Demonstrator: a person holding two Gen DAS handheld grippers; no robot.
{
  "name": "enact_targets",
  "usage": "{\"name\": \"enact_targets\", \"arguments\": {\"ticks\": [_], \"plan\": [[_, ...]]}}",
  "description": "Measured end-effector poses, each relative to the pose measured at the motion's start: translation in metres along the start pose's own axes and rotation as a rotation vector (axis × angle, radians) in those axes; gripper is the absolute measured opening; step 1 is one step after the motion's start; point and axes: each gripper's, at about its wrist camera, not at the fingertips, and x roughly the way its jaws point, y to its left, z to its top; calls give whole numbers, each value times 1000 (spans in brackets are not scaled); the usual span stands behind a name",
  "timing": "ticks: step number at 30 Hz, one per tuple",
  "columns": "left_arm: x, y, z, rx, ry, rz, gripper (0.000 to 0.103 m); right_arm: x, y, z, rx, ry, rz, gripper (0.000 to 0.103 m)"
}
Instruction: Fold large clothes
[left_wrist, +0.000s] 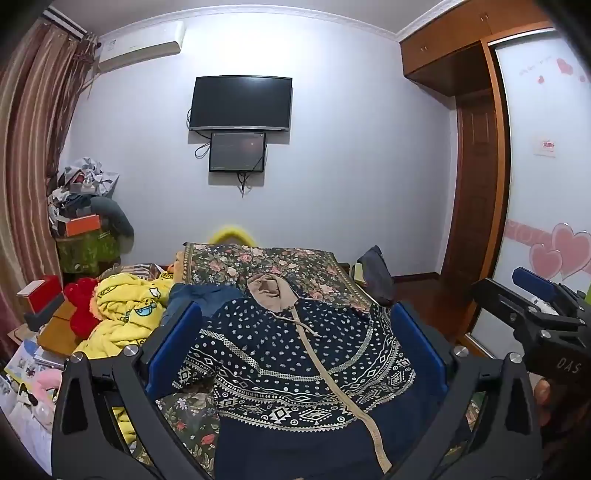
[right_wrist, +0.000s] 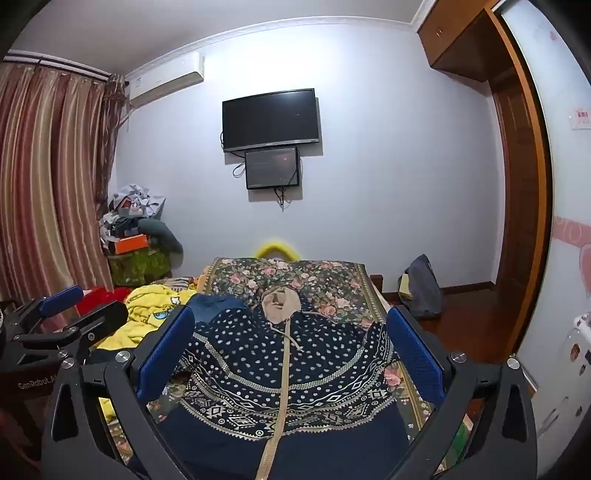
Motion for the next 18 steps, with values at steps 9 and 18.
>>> {"name": "enact_targets", "arguments": {"ticks": [9,18], "plan": [[-4,8,-7,-28,2,-15,103,4,-5,-1,-9,1,-4,103],[8,6,-4,-18,17,7,103,4,-2,-4,1,9,-7,103]]}}
